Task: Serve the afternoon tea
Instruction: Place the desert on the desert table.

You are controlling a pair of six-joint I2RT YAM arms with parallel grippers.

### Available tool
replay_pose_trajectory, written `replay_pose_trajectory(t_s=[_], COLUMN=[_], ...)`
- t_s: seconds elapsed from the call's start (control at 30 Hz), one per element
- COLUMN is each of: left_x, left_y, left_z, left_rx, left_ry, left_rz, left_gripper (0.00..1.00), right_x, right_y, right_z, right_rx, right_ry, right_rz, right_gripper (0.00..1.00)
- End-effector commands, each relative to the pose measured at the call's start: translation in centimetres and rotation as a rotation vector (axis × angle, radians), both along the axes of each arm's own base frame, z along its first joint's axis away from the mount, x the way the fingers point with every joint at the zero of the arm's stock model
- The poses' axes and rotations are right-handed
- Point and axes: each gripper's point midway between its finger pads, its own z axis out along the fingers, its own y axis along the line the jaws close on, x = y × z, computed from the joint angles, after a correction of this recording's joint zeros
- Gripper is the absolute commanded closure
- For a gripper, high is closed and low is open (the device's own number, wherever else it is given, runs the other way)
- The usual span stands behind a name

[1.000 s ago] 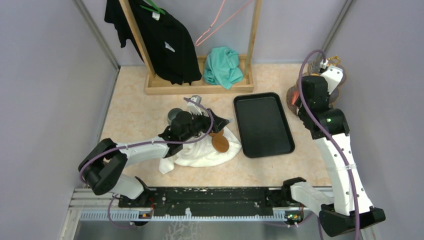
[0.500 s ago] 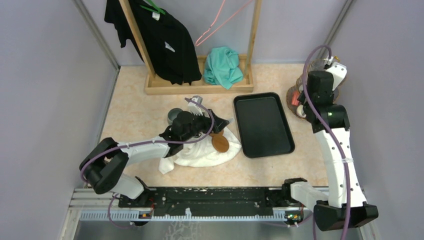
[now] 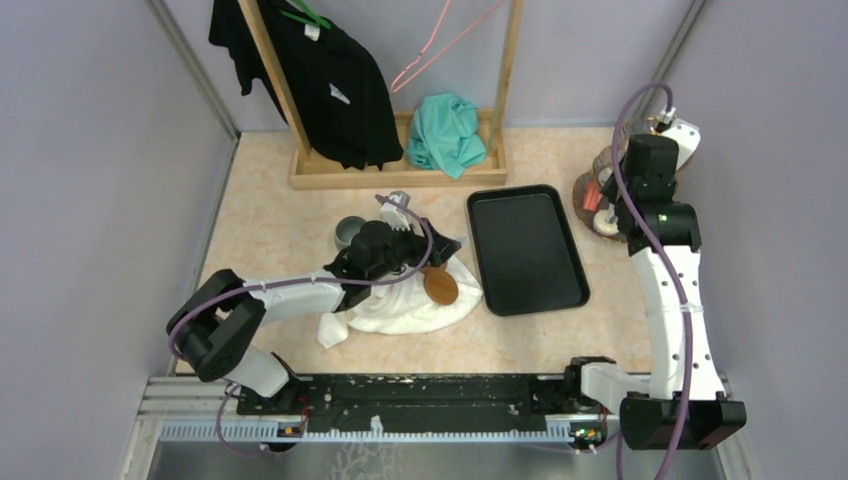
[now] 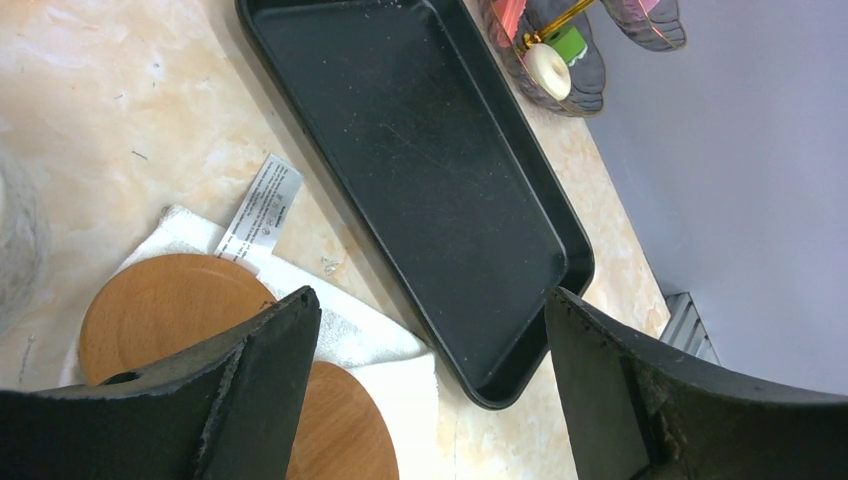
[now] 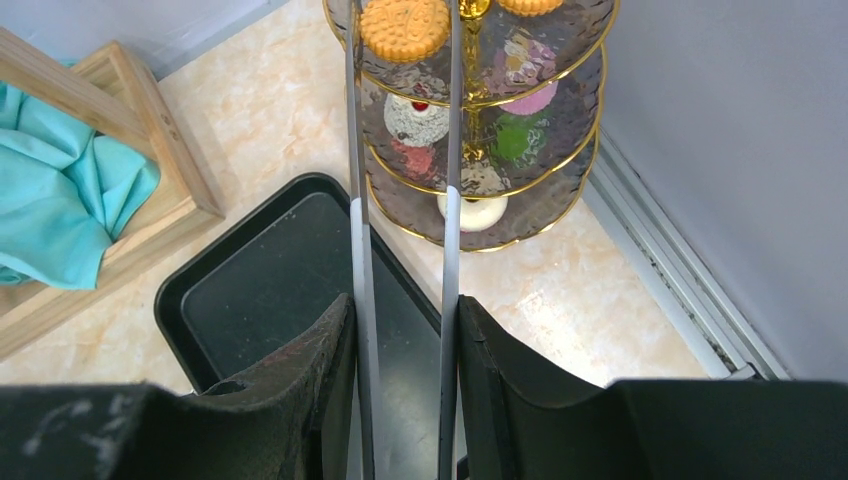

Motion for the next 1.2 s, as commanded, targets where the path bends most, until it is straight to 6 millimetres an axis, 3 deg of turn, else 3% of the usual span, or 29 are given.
replay_pose_trajectory(t_s=[0.0,0.2,0.4,0.6,1.17], left_x=[0.4,0.3,0.2,0.2,0.1], left_y=[-0.9,-1.1,-1.3,-1.4,-1.7], left_z=[0.9,0.7,0.8,0.8,1.0], left_rx=[-0.01,-0.007,-0.008,-0.007,-0.01], left_ry=[-0.025,-0.022,-0.025,-0.024,-0.027], left_rz=[-0.007,-0.009,-0.011,-0.013,-0.015], left_gripper=[0.12,0.13,0.13,0.13,0.13], right_x=[1.3,1.3,1.3,1.2,0.0], right_y=[-0.3,-0.7,-0.8,-0.8,-0.2], right_z=[2.6,2.0,1.8,2.2,4.9], right_rx=[0.002,0.017,0.024,0.025,0.037], right_ry=[-0.117,-0.107,-0.105,-0.112,-0.185], right_rz=[0.011,0.011,0.012,0.014,0.044], right_gripper=[0.92,0.72,0.63,0.59,0.61])
